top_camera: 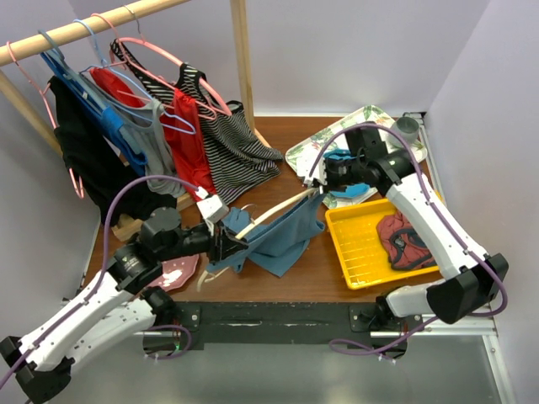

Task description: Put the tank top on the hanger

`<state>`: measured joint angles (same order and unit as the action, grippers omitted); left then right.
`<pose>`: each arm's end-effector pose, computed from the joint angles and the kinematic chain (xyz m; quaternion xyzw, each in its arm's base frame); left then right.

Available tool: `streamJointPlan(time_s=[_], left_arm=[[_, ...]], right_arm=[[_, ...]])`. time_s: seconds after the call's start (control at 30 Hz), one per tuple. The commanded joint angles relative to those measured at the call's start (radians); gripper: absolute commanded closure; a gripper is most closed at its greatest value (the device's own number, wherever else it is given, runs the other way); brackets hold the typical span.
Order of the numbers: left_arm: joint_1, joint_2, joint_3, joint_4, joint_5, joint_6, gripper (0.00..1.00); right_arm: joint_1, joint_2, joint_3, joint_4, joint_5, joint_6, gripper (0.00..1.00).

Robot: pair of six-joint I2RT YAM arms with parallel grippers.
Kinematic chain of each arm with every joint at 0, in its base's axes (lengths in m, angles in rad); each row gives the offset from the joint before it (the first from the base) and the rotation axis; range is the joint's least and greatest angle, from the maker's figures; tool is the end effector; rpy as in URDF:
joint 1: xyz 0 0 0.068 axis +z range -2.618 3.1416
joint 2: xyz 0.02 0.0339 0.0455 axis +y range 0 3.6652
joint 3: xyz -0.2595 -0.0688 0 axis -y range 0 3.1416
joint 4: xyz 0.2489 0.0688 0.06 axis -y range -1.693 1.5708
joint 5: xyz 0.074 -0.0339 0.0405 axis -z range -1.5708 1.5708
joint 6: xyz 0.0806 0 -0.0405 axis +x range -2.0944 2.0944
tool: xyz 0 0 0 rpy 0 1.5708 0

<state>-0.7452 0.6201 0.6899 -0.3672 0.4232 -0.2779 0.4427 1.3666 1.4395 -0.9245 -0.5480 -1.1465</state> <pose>0.1201 -0.1558 0.2983 0.3035 0.7359 -0.4318 0.4242 0.2579 0.1687 0.3381 -0.7097 0.5634 0.1210 0.4053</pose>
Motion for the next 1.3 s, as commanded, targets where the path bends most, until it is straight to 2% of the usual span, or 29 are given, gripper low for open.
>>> streamJointPlan(time_s=[0.0,0.03,0.1,0.3,0.37,0.4,0.43,0.5,0.53,0.7,0.83,0.9,1.1,1.27], left_arm=[[0.015,0.024,0.007,0.087,0.039,-0.003,1.00],[0.026,0.027,0.005,0.079,0.029,0.000,1.00],[0.040,0.029,-0.001,0.062,0.023,0.008,1.00],[0.112,0.032,-0.032,0.077,0.000,-0.001,1.00],[0.141,0.041,-0.030,0.077,0.003,0.000,1.00],[0.148,0.041,-0.027,0.080,0.002,-0.001,1.00],[0.158,0.041,-0.026,0.083,0.005,-0.001,1.00],[0.164,0.041,-0.020,0.102,0.014,-0.009,1.00],[0.167,0.040,-0.018,0.111,0.017,-0.014,1.00],[0.168,0.064,-0.007,0.162,0.022,-0.073,1.00],[0.168,0.059,-0.035,0.226,0.018,-0.142,1.00],[0.168,0.061,-0.055,0.261,0.032,-0.168,1.00],[0.170,0.055,-0.073,0.289,0.042,-0.204,1.00],[0.170,0.036,-0.073,0.263,0.028,-0.195,1.00]], right_arm=[[0.068,-0.044,-0.022,0.070,-0.093,0.123,0.86],[0.068,-0.049,0.002,0.067,-0.093,0.139,0.79],[0.068,-0.057,0.025,0.070,-0.075,0.200,0.76],[0.068,-0.092,0.058,0.064,-0.093,0.307,0.76],[0.068,-0.110,0.049,0.096,-0.052,0.358,0.75],[0.067,-0.115,0.042,0.117,-0.020,0.439,0.73],[0.065,-0.119,0.013,0.163,0.052,0.482,0.61],[0.064,-0.127,-0.040,0.229,0.106,0.636,0.45],[0.062,-0.126,-0.100,0.278,0.114,0.684,0.42],[0.062,-0.135,-0.246,0.470,0.132,1.047,0.44],[0.062,-0.118,-0.261,0.571,0.293,1.339,0.43],[0.062,-0.098,-0.258,0.584,0.313,1.437,0.41],[0.062,-0.017,-0.260,0.653,0.260,1.547,0.43],[0.062,-0.014,-0.280,0.670,0.283,1.535,0.48]])
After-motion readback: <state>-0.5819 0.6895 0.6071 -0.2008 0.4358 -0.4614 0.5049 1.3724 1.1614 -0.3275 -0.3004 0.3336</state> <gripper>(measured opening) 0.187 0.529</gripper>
